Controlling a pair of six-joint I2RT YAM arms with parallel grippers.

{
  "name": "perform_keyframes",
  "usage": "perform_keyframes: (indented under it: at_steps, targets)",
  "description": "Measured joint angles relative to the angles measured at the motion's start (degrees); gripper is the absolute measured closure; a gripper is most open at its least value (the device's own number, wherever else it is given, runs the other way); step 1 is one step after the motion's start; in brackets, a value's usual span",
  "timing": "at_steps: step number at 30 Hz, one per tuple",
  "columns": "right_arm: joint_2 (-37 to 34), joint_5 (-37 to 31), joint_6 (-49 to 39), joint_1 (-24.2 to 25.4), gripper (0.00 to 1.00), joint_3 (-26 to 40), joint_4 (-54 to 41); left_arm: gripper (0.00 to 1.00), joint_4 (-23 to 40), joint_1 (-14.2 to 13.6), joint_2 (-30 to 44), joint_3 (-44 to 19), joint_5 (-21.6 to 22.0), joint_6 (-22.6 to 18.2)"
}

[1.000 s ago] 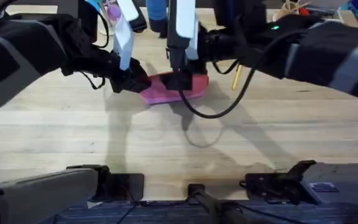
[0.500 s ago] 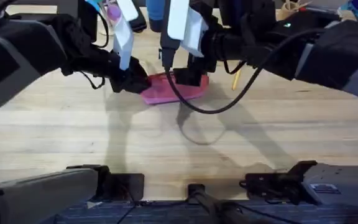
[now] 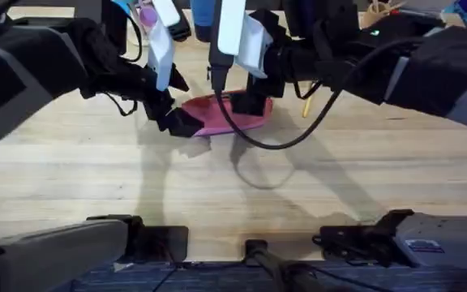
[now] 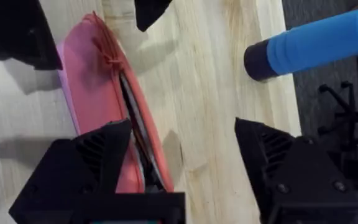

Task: Unzip the bag, pick up the pens from the table one at a time and place them inside, then zip the bag closed.

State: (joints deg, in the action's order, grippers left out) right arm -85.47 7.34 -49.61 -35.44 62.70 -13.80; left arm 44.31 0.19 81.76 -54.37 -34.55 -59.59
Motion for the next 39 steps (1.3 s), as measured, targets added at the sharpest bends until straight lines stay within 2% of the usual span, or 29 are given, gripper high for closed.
perform_keyframes:
  at_steps: [3,6,9,13,17,23,32,39]
  targets:
    - [0.0,0.85,1.51,0.0,0.005,0.0,-0.02,0.008,-0.04,0.0,0.0,-0.05,-0.04,0.53]
    - [0.13,2.36,5.0,0.0,0.006,0.02,-0.23,0.008,0.82,0.0,0.0,-1.19,-0.19,3.09]
    - [0.74,3.27,8.36,0.0,0.006,1.0,-4.41,0.008,3.82,0.0,-0.11,-4.04,-0.24,4.89]
    - [0.81,3.79,10.67,0.14,0.007,6.2,-13.27,0.008,9.84,0.0,-2.29,-8.02,-0.23,6.11]
    - [0.87,4.56,12.63,0.8,0.009,11.47,-17.83,0.008,15.77,0.0,-6.47,-10.97,-0.19,6.49]
    - [0.86,6.09,14.14,2.54,0.009,17.55,-24.37,0.008,23.05,0.0,-13.39,-12.39,0.54,6.66]
    - [-2.35,10.54,18.37,6.15,0.009,28.12,-37.69,0.007,23.67,0.0,-24.28,-12.41,1.36,6.69]
    - [-9.38,14.85,19.24,6.58,0.01,39.02,-49.46,0.008,23.67,0.0,-25.97,-12.44,1.82,6.69]
